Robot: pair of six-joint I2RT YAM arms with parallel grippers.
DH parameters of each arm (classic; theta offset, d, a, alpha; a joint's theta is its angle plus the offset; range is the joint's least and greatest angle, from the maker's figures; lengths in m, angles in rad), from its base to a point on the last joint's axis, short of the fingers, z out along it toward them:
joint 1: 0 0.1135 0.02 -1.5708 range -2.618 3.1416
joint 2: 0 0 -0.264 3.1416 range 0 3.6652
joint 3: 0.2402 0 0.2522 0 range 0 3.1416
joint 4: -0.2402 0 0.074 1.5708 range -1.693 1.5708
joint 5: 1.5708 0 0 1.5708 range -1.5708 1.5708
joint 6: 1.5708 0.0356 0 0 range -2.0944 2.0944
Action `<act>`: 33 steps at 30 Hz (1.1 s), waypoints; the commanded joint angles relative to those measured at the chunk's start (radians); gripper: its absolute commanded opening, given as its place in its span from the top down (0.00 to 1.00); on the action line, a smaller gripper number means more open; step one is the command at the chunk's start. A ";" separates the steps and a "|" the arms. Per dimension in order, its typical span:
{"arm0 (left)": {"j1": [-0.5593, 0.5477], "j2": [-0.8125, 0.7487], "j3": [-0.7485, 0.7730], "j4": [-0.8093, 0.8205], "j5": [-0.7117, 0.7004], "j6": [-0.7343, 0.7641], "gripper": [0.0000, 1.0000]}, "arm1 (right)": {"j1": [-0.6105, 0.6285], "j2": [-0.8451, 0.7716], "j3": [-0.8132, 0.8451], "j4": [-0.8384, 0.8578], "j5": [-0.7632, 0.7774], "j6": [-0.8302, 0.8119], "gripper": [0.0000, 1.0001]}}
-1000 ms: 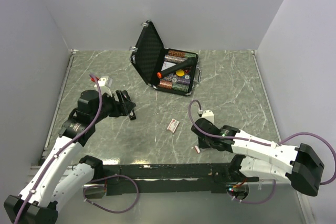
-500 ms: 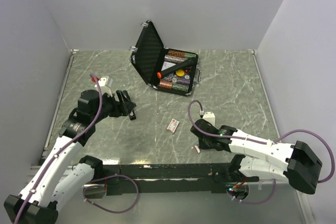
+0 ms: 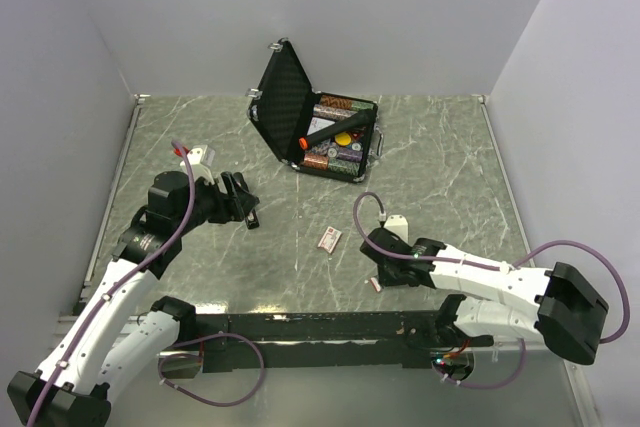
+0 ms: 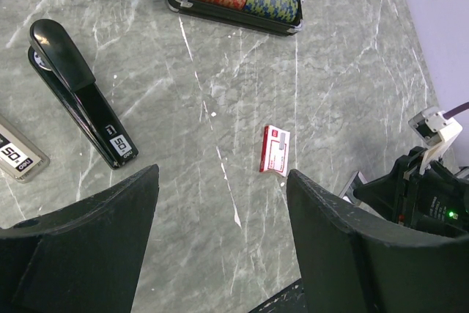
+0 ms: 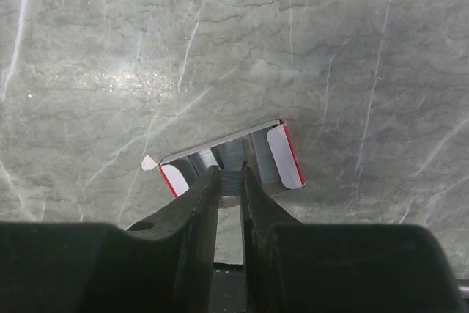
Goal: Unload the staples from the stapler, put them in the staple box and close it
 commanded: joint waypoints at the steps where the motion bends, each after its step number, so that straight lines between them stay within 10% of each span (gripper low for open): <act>1: 0.005 0.001 -0.003 0.034 0.017 0.008 0.25 | -0.007 0.011 0.013 0.009 0.004 0.006 0.78; 33: 0.010 0.003 -0.001 0.033 0.017 0.008 0.25 | -0.004 0.014 0.013 0.044 -0.022 -0.034 0.66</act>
